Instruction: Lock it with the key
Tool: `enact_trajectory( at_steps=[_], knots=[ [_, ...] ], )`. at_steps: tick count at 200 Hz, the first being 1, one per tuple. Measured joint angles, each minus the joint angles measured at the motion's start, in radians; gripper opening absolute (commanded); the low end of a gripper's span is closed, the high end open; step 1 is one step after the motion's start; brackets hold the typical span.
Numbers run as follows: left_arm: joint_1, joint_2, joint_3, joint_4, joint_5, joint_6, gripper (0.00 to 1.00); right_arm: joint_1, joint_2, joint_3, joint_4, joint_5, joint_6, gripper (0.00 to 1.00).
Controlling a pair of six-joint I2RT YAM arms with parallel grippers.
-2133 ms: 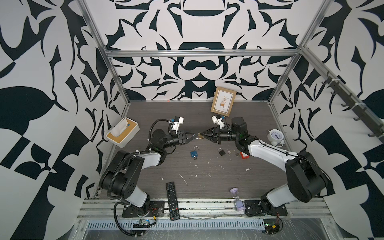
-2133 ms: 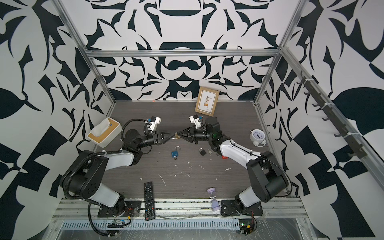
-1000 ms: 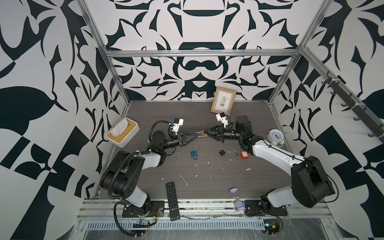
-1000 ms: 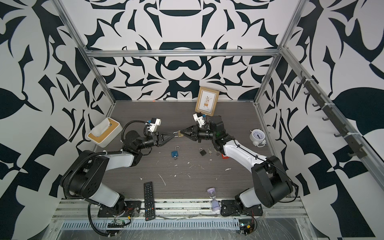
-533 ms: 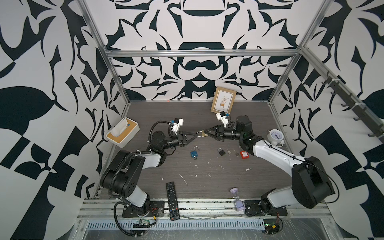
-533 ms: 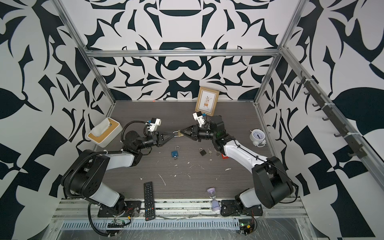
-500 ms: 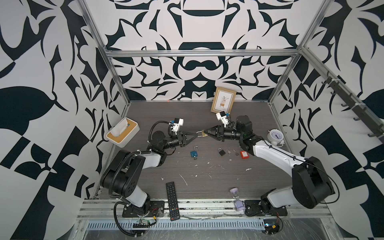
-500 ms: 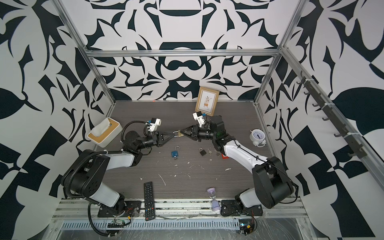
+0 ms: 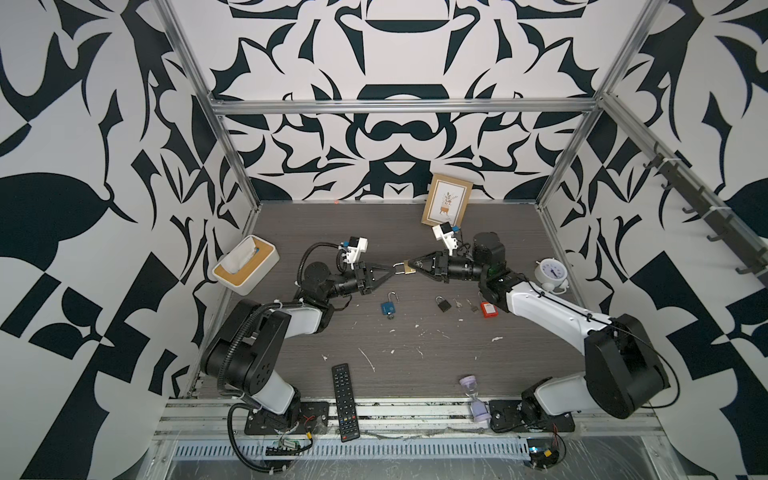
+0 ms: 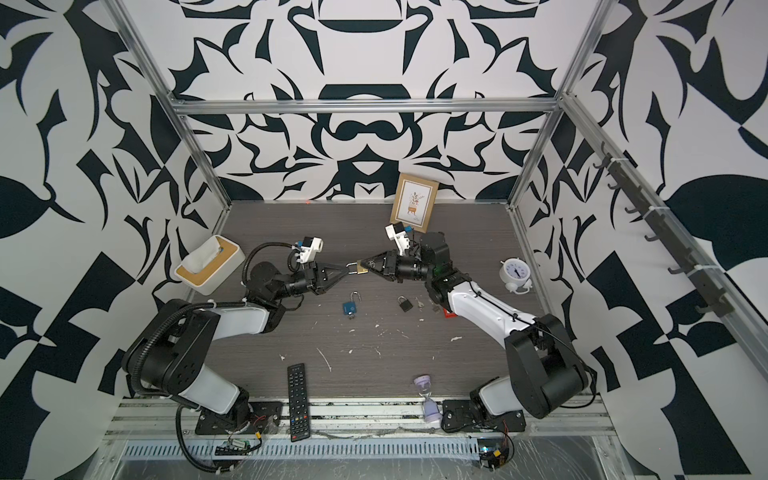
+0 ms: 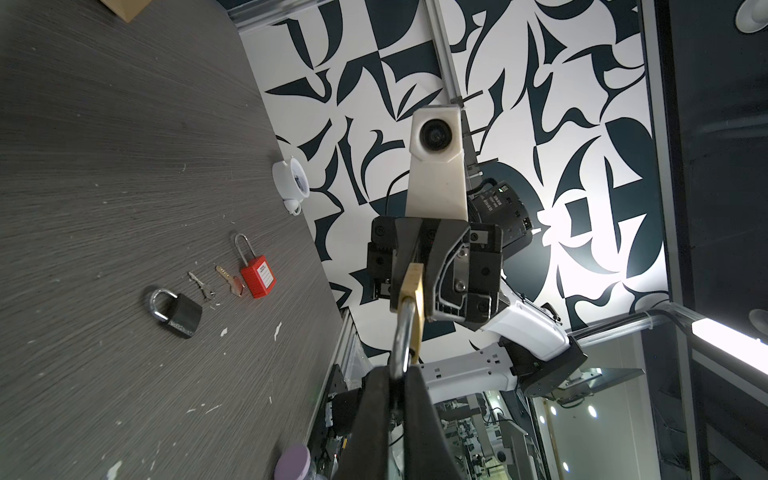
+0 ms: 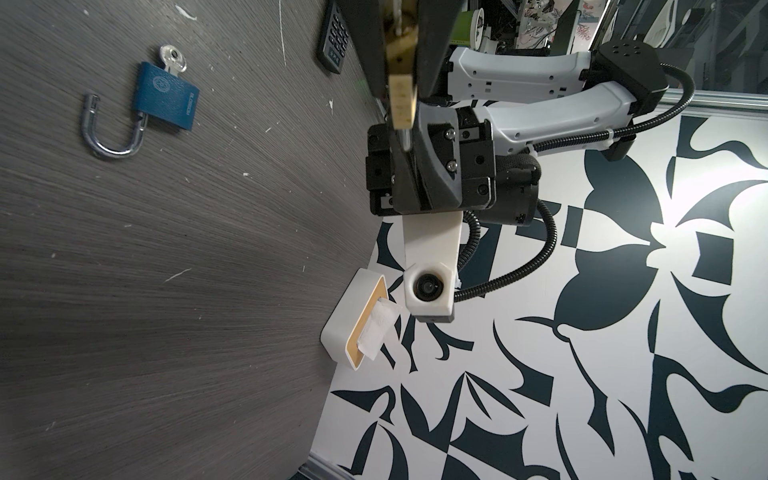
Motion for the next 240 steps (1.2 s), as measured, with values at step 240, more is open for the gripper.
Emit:
enact_trajectory(
  at_steps=[240],
  knots=[
    [-0.018, 0.031, 0.039, -0.033, -0.056, -0.039, 0.0, 0.026, 0.016, -0.025, 0.082, 0.12, -0.014, 0.0]
  ],
)
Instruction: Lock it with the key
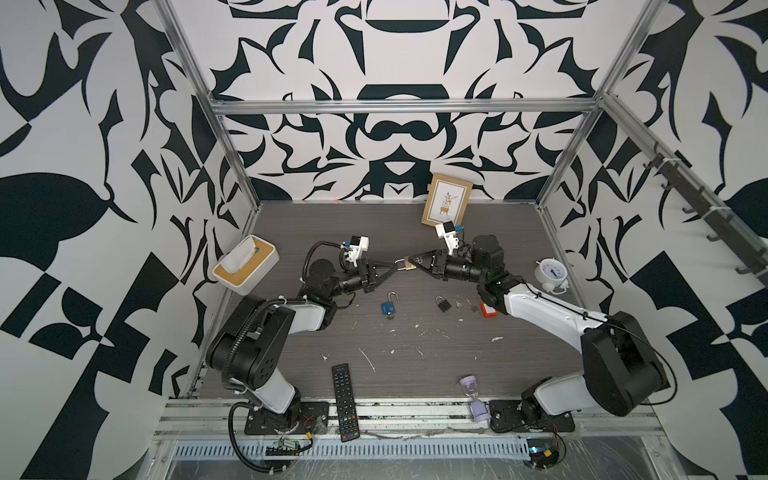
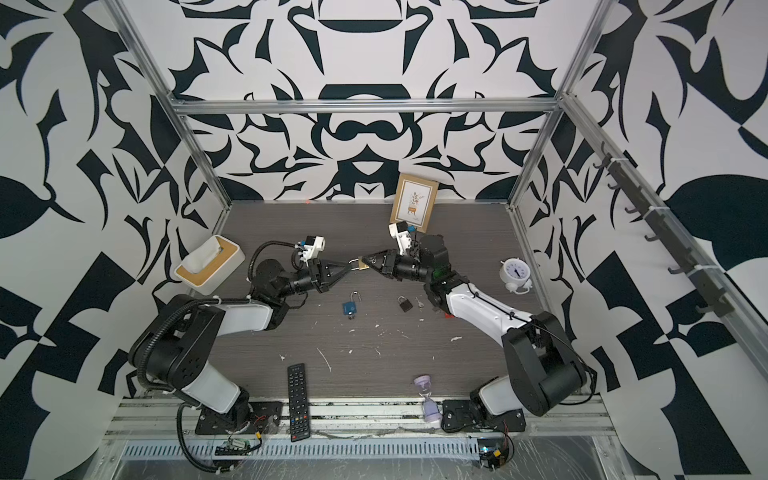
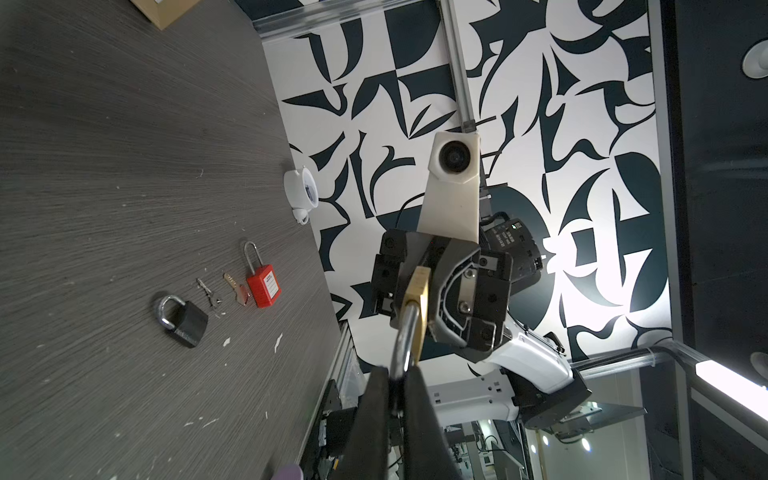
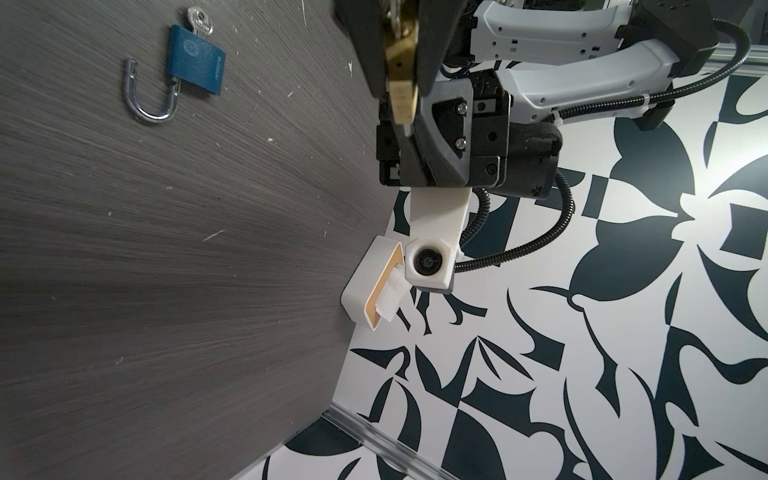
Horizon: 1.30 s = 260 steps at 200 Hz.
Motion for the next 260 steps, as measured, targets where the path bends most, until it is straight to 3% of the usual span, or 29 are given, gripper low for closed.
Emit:
enact_trajectory(
  at_steps=[60, 117, 144, 207, 220, 260],
  knots=[
    [0.0, -0.003, 0.021, -0.001, -0.018, -0.006, 0.0, 0.016, 0.042, 0.0, 0.127, 0.016, 0.042, 0.0],
    [0.003, 0.004, 0.021, -0.006, -0.048, 0.0, 0.0, 0.047, 0.061, -0.021, 0.215, 0.124, 0.078, 0.0],
    [0.004, 0.006, 0.021, -0.007, -0.043, 0.001, 0.14, 0.048, 0.059, -0.032, 0.225, 0.131, 0.098, 0.0],
    [0.003, 0.006, 0.009, 0.009, -0.013, 0.025, 0.15, 0.073, 0.06, -0.047, 0.224, 0.124, 0.154, 0.0],
    [0.003, 0.006, 0.003, 0.01, -0.013, 0.026, 0.1, 0.074, 0.06, -0.051, 0.224, 0.123, 0.164, 0.0],
    [0.003, 0.006, -0.008, 0.009, -0.01, 0.032, 0.15, 0.074, 0.062, -0.071, 0.249, 0.118, 0.193, 0.0]
  ],
)
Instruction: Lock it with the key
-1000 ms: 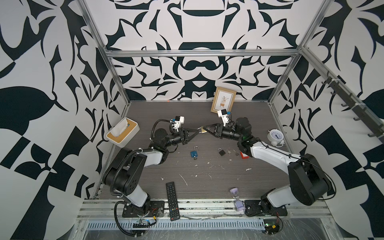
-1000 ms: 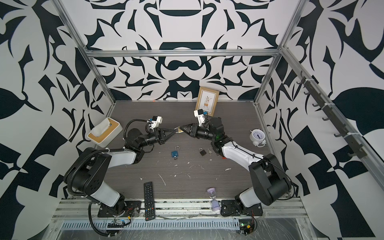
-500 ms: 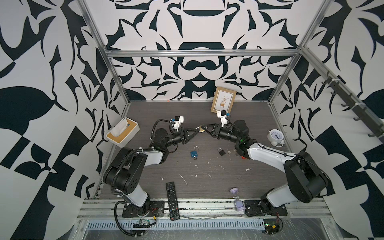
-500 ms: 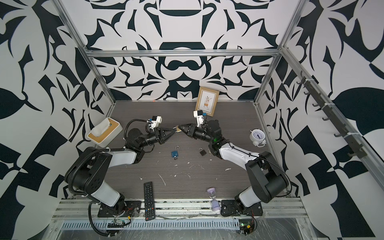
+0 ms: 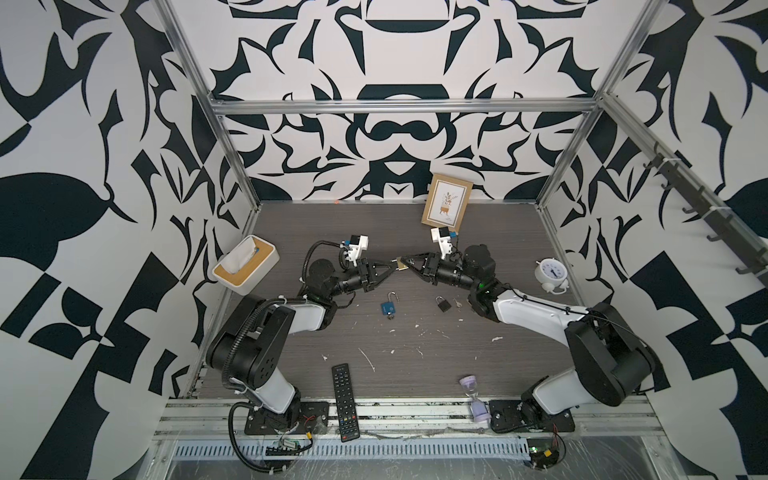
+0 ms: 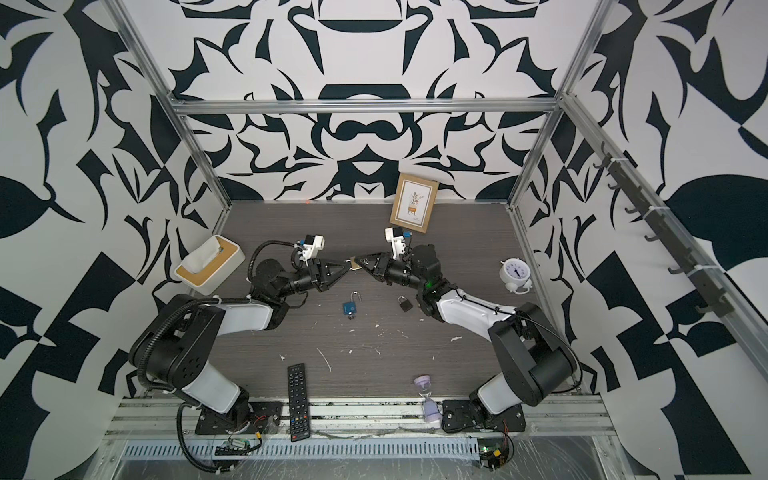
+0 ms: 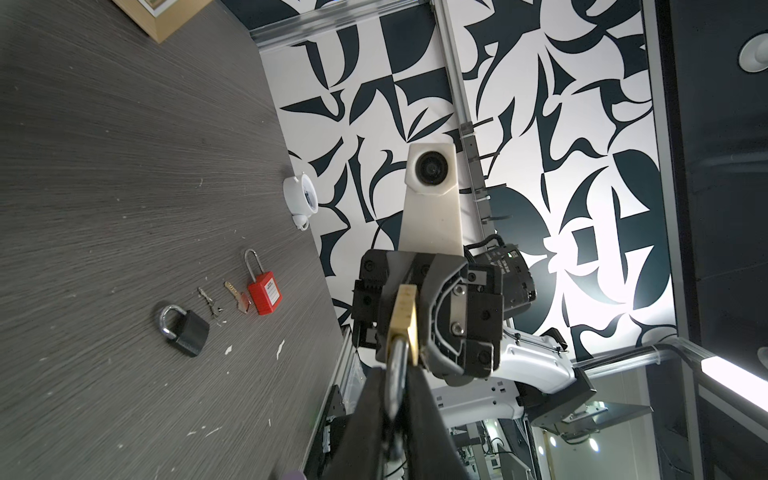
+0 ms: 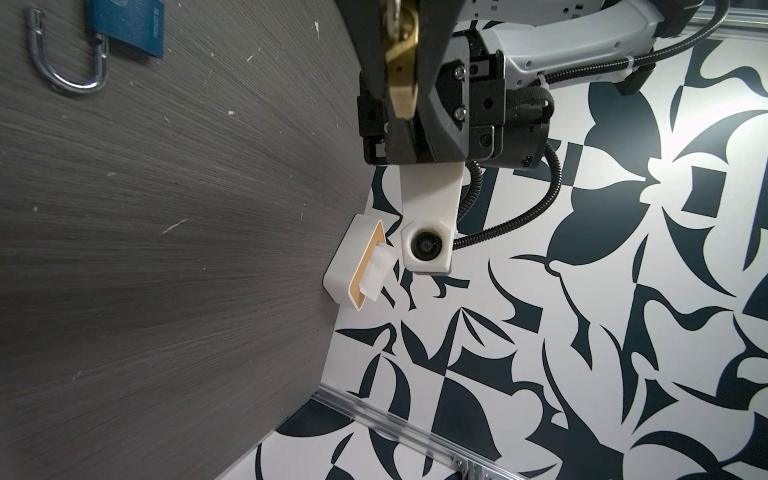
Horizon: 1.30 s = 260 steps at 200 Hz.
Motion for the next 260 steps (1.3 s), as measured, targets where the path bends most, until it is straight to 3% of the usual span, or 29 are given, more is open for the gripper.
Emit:
enact_trajectory(
  at_steps=[11, 47, 69, 96, 115, 123, 141, 161, 177, 230, 260],
  knots=[
    [0.0, 0.0, -0.003, 0.0, 0.0, 0.006, 0.21, 0.0, 0.001, -0.002, 0.0, -0.003, 0.007, 0.0],
    [-0.007, -0.002, -0.01, -0.002, 0.003, 0.017, 0.2, 0.014, 0.008, -0.007, -0.004, -0.02, 0.025, 0.0],
    [-0.007, -0.005, -0.011, -0.006, 0.003, 0.021, 0.17, 0.014, 0.008, -0.007, -0.002, -0.021, 0.032, 0.0],
    [-0.007, -0.015, -0.011, -0.01, 0.001, 0.016, 0.0, 0.014, 0.008, -0.008, 0.008, -0.025, 0.032, 0.0],
    [-0.007, -0.027, -0.012, -0.023, 0.0, 0.017, 0.0, 0.014, 0.008, -0.008, 0.016, -0.031, 0.032, 0.0],
    [-0.007, -0.033, -0.013, -0.033, 0.0, 0.021, 0.0, 0.014, 0.007, -0.008, 0.015, -0.032, 0.032, 0.05],
    [-0.008, -0.052, -0.015, -0.068, 0.002, 0.042, 0.0, 0.014, 0.0, -0.008, -0.005, -0.035, 0.033, 0.3],
    [-0.01, -0.08, -0.016, -0.106, 0.013, 0.077, 0.0, 0.005, -0.013, -0.008, -0.056, -0.05, 0.016, 0.44],
    [-0.016, -0.099, -0.016, -0.135, 0.023, 0.102, 0.0, -0.009, -0.034, -0.009, -0.112, -0.072, -0.005, 0.48],
    [-0.025, -0.128, 0.01, -0.244, 0.102, 0.177, 0.0, -0.072, -0.121, -0.01, -0.279, -0.129, -0.068, 0.5],
    [-0.025, -0.128, 0.019, -0.262, 0.134, 0.191, 0.0, -0.094, -0.158, -0.01, -0.329, -0.143, -0.085, 0.38]
  ],
)
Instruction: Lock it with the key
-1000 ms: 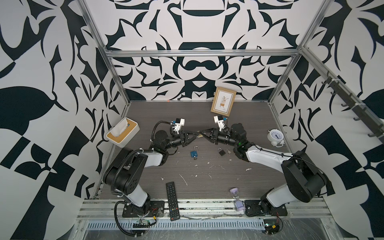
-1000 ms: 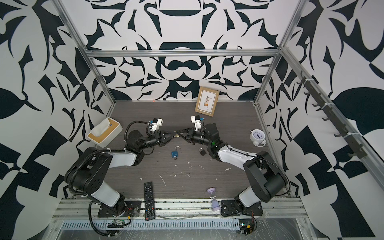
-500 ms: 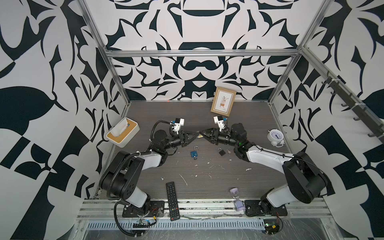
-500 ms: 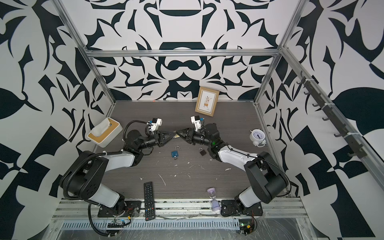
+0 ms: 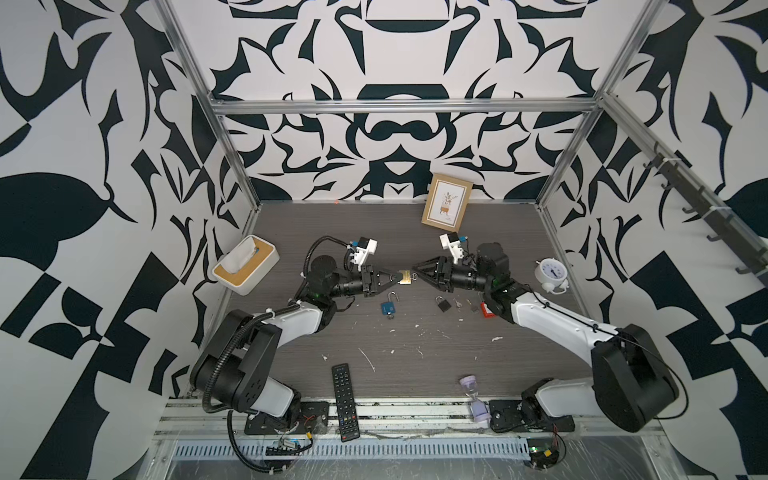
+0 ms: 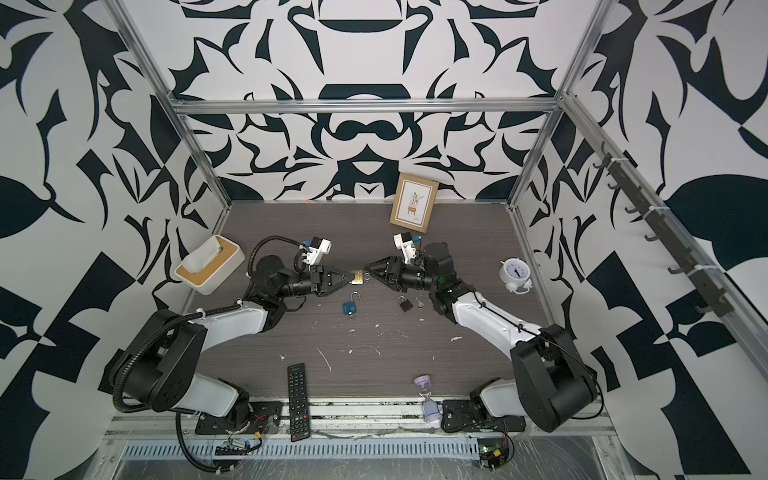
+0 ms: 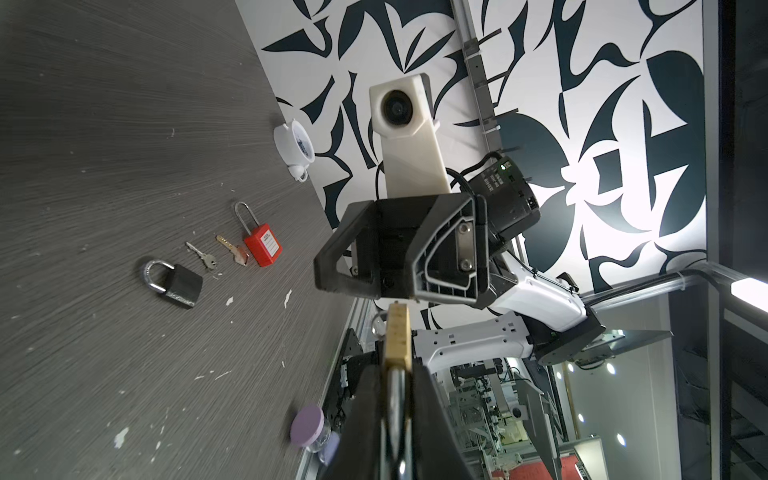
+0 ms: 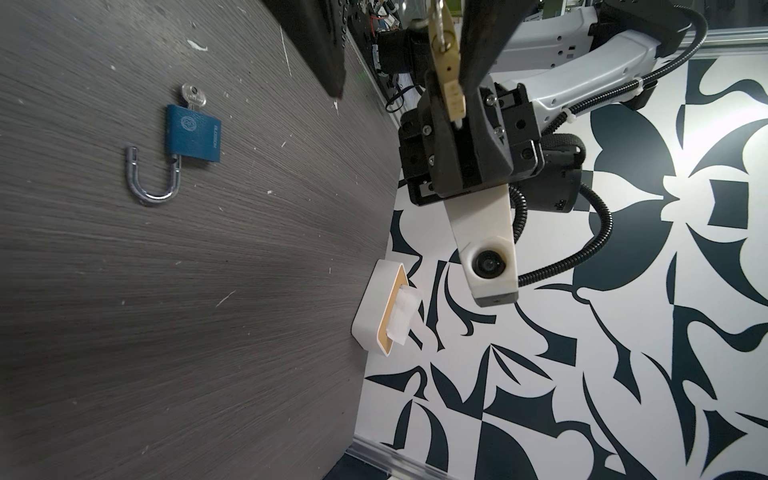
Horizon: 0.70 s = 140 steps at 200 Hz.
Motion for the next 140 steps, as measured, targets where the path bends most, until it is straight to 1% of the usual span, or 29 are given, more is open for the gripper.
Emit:
enact_trajectory(
  at_steps=[19, 41, 62, 80, 120, 140],
  knots=[
    [0.0, 0.0, 0.004, -0.008, 0.01, 0.003, 0.0, -0.001, -0.016, -0.007, -0.005, -0.012, -0.005, 0.36],
    [0.0, 0.001, 0.006, -0.005, 0.015, -0.001, 0.0, -0.001, -0.032, -0.021, -0.005, -0.024, -0.005, 0.3],
    [0.0, 0.007, 0.006, 0.02, 0.017, -0.019, 0.0, -0.001, -0.042, -0.031, -0.005, -0.032, -0.003, 0.28],
    [0.0, 0.016, 0.006, 0.045, 0.018, -0.037, 0.0, -0.001, -0.043, -0.034, -0.003, -0.036, 0.0, 0.24],
    [0.0, 0.043, 0.006, 0.103, 0.02, -0.077, 0.0, -0.001, -0.043, -0.041, 0.031, -0.045, 0.011, 0.2],
    [0.0, 0.047, 0.006, 0.115, 0.02, -0.088, 0.0, 0.0, -0.041, -0.042, 0.047, -0.051, 0.014, 0.19]
  ],
)
